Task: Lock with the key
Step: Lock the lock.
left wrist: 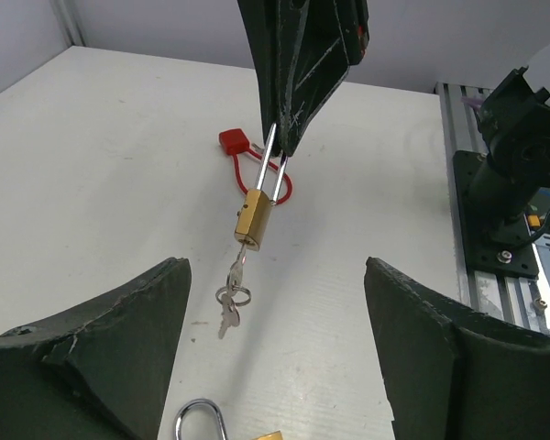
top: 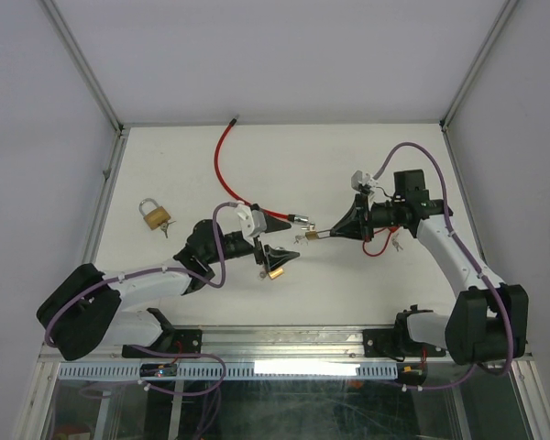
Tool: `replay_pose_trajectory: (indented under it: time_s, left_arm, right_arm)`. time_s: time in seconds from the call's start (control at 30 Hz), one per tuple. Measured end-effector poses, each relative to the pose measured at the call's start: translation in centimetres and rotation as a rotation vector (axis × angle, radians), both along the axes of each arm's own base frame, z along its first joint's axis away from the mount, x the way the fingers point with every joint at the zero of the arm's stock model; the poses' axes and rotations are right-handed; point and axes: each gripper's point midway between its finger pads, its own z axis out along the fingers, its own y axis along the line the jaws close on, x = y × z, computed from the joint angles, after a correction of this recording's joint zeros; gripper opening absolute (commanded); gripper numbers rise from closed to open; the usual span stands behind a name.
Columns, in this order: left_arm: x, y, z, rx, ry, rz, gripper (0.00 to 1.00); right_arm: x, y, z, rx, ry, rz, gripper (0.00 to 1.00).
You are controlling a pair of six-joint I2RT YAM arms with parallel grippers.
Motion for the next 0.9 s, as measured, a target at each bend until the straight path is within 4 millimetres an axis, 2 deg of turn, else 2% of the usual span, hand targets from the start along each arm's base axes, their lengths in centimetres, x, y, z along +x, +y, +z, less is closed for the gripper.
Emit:
replay_pose_trajectory:
  time_s: [0.33, 0.5, 0.73, 0.9]
  left_arm:
    - [-0.4, -1.8, -1.8, 0.017, 0.019, -0.108, 0.58]
    - [0.2, -3.1, -1.5, 0.01, 0.033, -0.133, 0.47]
    - [1.2, -4.1, -2.1, 0.027, 0.057, -0.138, 0.33]
    - [1.1, -4.5, -2.6, 0.039, 0.073, -0.161, 0.27]
  right_arm:
    - [-0.9, 0.3, 0.4, 0.019, -0.041, 0.046, 0.0]
    - [-1.3, 0.5, 0.4, 0.027, -0.05, 0.068, 0.0]
    - [-1.8, 0.6, 0.4, 0.035, -0.057, 0.088, 0.0]
    - [-1.8, 0.6, 0.4, 0.036, -0.065, 0.092, 0.0]
